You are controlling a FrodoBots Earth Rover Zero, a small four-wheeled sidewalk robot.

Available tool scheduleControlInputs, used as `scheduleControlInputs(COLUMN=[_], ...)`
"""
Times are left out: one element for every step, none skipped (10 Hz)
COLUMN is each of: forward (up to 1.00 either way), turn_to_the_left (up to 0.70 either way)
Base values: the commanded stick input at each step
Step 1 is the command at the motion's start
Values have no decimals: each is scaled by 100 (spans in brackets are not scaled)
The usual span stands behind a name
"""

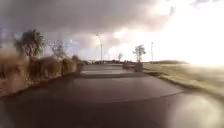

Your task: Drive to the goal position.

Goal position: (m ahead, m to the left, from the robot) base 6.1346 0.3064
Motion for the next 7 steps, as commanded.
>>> scheduleControlInputs(forward=[70, 70, 70, 70, 70, 70, 70], turn_to_the_left=[0, 0, 0, 0, 0, 7, 14])
